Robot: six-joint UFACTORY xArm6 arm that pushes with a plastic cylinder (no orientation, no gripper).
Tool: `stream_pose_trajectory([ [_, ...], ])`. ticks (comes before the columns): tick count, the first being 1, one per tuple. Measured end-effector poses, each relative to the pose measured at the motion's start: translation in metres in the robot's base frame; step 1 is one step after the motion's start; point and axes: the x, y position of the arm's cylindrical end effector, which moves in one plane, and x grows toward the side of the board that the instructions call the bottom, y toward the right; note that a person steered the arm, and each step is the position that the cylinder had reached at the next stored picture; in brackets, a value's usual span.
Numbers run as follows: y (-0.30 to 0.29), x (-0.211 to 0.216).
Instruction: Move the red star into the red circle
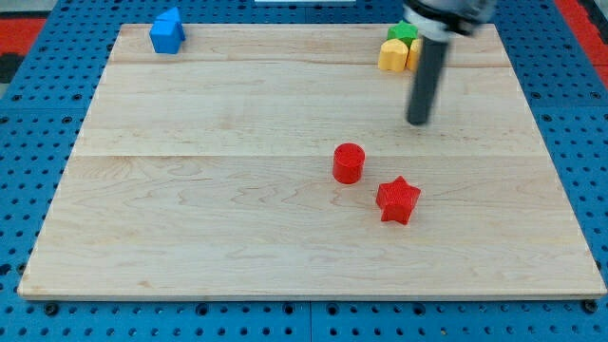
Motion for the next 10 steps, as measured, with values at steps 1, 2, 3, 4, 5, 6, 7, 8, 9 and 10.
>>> stream_pose_trajectory([
  [1,0.013,0.085],
  [2,-0.052,0.103],
  [3,-0.121,0.068],
  [4,-0.114,0.081],
  [5,-0.113,0.114],
  [6,-0.139,0.132],
  [7,-0.191,0.115],
  [8,-0.189,0.093],
  [9,-0.166,0.065],
  [10,-0.15,0.037],
])
